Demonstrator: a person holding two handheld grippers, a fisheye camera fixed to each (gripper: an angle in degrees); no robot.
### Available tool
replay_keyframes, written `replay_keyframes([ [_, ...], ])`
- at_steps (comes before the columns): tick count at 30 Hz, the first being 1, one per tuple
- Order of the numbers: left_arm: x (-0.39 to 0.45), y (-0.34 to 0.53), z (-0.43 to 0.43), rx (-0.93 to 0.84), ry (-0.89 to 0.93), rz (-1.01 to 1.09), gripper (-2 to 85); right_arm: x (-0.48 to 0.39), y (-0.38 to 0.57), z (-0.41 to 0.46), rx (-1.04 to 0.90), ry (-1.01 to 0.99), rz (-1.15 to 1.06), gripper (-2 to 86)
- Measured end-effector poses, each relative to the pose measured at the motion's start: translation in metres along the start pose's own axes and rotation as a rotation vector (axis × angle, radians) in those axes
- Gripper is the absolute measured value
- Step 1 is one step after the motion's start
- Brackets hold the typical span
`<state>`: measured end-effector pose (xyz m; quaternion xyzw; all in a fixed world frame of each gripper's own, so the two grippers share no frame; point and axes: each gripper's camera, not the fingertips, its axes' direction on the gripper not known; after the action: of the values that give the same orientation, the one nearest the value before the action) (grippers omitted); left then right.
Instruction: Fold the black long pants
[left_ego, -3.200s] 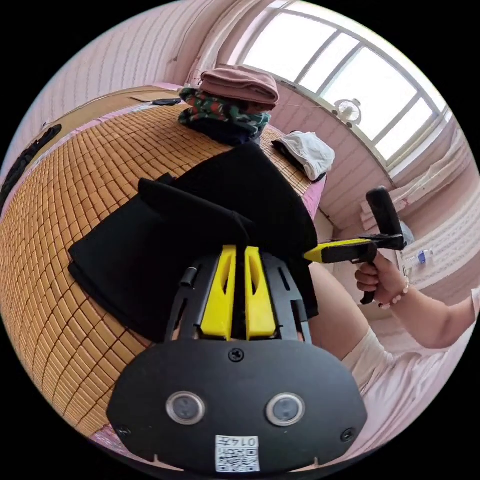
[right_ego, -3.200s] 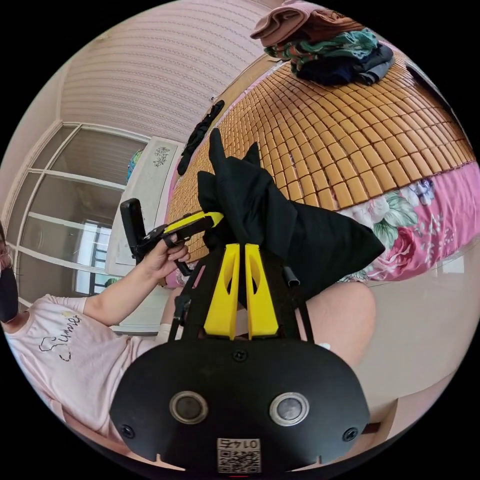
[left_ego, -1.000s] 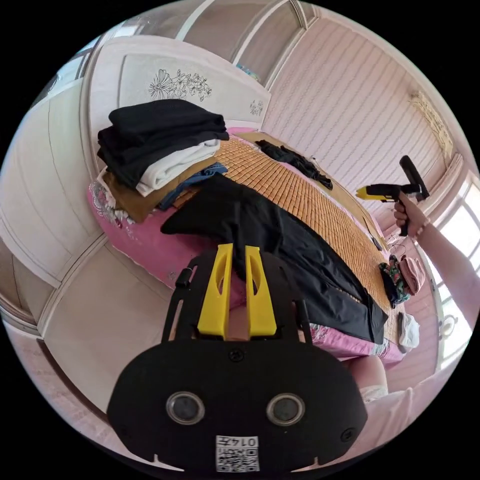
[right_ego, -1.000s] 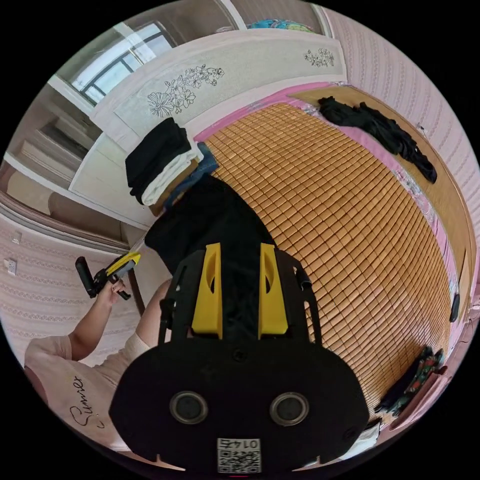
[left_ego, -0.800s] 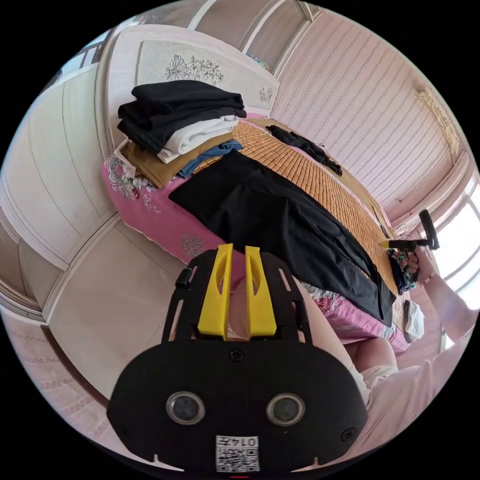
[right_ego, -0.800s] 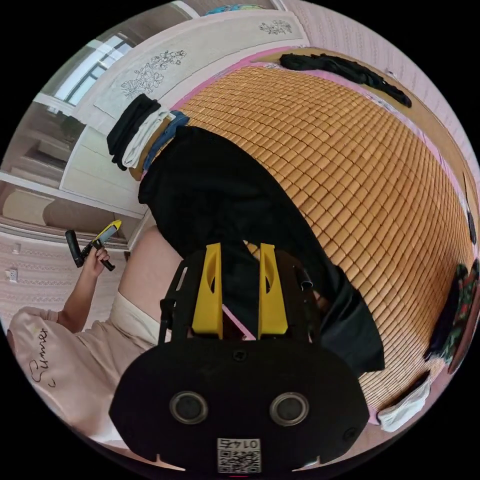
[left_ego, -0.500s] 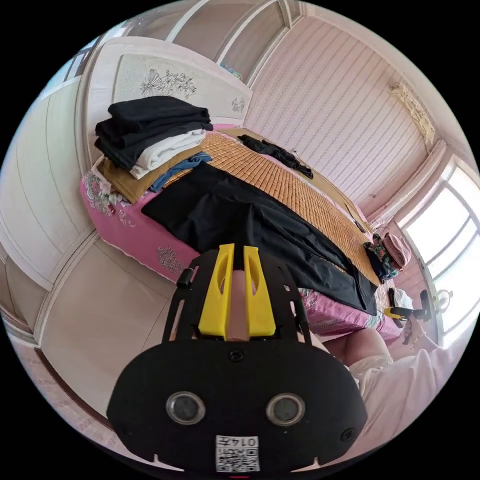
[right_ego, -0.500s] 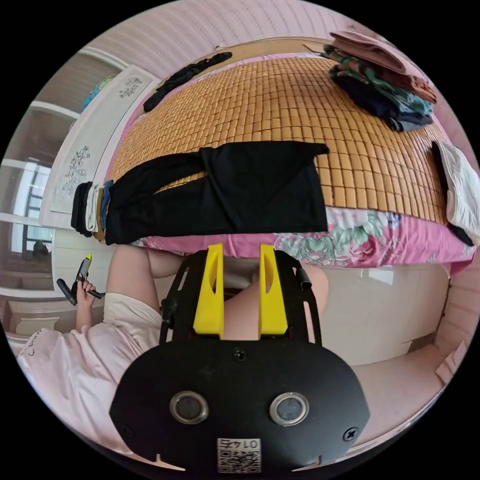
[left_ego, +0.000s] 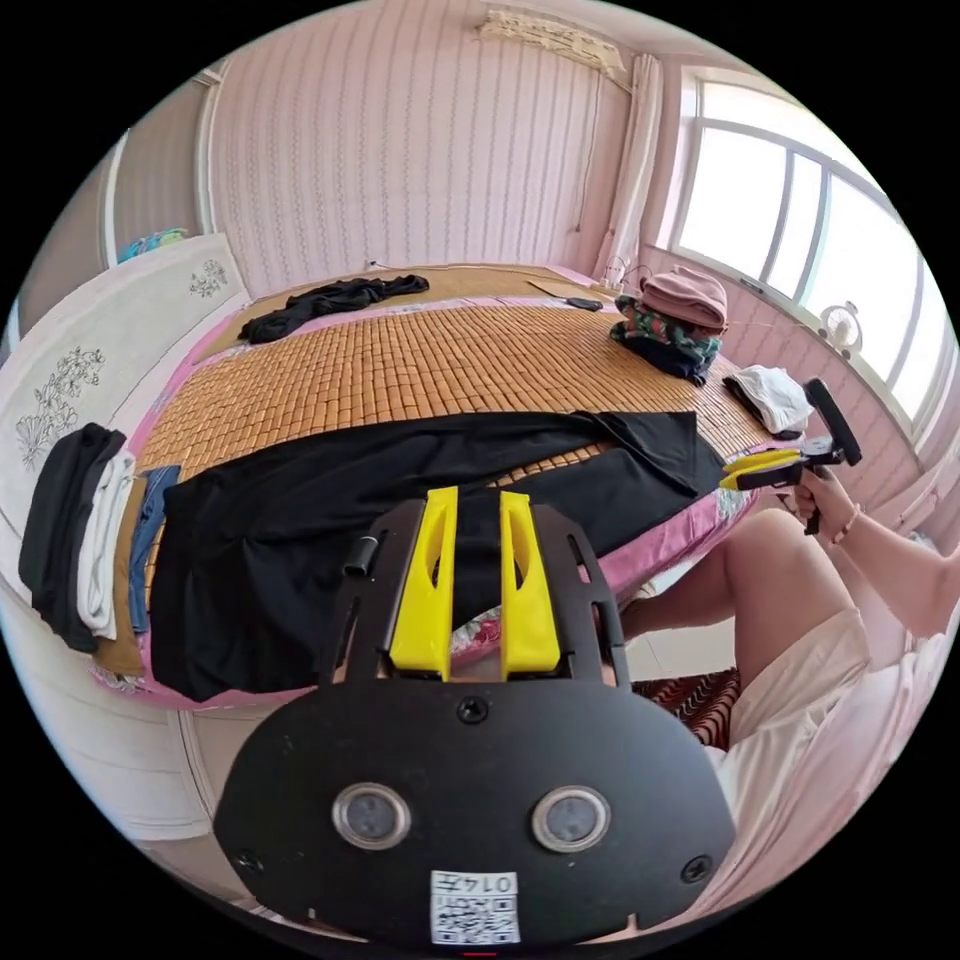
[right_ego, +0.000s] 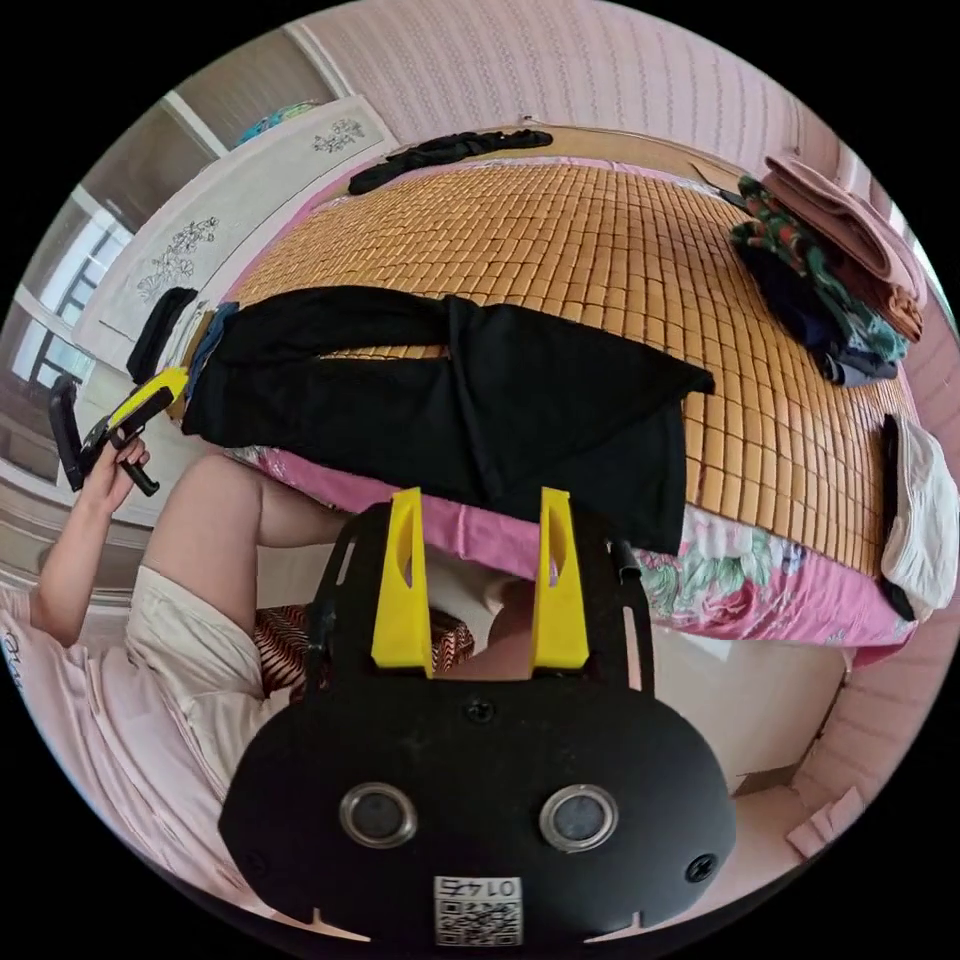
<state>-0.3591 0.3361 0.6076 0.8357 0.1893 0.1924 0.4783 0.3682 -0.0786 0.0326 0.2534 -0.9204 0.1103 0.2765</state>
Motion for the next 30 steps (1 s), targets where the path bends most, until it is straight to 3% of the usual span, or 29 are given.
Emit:
replay_keyframes([
  [4, 0.029, -0.012, 0.047, -0.044, 0.032, 0.033, 7.4, 0.014, -0.042, 0.030, -0.130, 0.057, -0.091, 14.8],
  [5, 0.036, -0.015, 0.061, -0.060, 0.040, 0.041, 7.3, 0.024, -0.049, 0.045, -0.221, 0.082, -0.094, 9.6],
  [7, 0.044, -0.018, 0.081, -0.081, 0.047, 0.059, 7.2, 0.034, -0.053, 0.038, -0.216, 0.188, -0.120, 4.6],
  [9, 0.048, -0.020, 0.102, -0.094, 0.048, 0.075, 7.0, 0.048, -0.056, 0.025, -0.230, 0.167, -0.152, 2.8],
  [12, 0.045, -0.022, 0.124, -0.106, 0.055, 0.069, 7.0, 0.087, -0.061, -0.016, -0.208, -0.002, -0.128, 1.8],
  [15, 0.041, -0.029, 0.142, -0.109, 0.057, 0.080, 6.9, 0.149, -0.077, -0.074, -0.091, -0.382, -0.017, 1.7],
  [17, 0.039, -0.035, 0.152, -0.106, 0.060, 0.100, 6.8, 0.207, -0.094, -0.108, 0.075, -0.775, 0.084, 1.7],
  [19, 0.037, -0.041, 0.164, -0.107, 0.062, 0.124, 6.8, 0.251, -0.105, -0.118, 0.199, -0.889, 0.208, 1.8],
  [25, 0.031, -0.049, 0.219, -0.155, 0.088, 0.140, 6.9, 0.348, -0.105, -0.112, 0.419, -0.669, 0.599, 3.7],
  [30, 0.041, -0.033, 0.261, -0.207, 0.102, 0.185, 7.4, 0.334, -0.103, -0.093, 0.223, -0.418, 0.450, 9.3],
])
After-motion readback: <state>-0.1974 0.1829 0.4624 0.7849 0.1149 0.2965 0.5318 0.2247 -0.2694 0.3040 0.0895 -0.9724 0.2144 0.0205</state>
